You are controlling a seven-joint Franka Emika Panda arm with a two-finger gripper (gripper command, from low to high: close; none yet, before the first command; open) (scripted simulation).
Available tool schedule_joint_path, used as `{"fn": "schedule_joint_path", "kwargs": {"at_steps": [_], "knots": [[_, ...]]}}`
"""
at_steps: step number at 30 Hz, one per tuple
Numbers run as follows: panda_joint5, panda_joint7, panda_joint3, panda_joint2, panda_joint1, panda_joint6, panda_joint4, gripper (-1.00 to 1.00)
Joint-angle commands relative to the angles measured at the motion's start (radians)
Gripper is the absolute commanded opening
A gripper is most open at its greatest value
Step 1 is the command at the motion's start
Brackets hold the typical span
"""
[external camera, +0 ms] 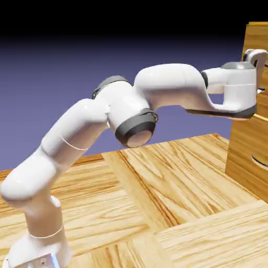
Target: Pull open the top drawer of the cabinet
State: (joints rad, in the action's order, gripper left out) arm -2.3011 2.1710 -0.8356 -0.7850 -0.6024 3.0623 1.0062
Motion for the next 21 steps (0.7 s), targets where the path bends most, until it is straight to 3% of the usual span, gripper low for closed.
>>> {"fn": "schedule_joint_path", "kwargs": {"at_steps": [1,20,21], "knots": [[0.044,0.037,0.017,-0.010,0.014,0.005,-0.017,0.00],[0.861,0.723,0.339,-0.197,0.280,0.108,-0.340,0.00],[0.861,0.723,0.339,-0.197,0.280,0.108,-0.340,-1.00]]}}
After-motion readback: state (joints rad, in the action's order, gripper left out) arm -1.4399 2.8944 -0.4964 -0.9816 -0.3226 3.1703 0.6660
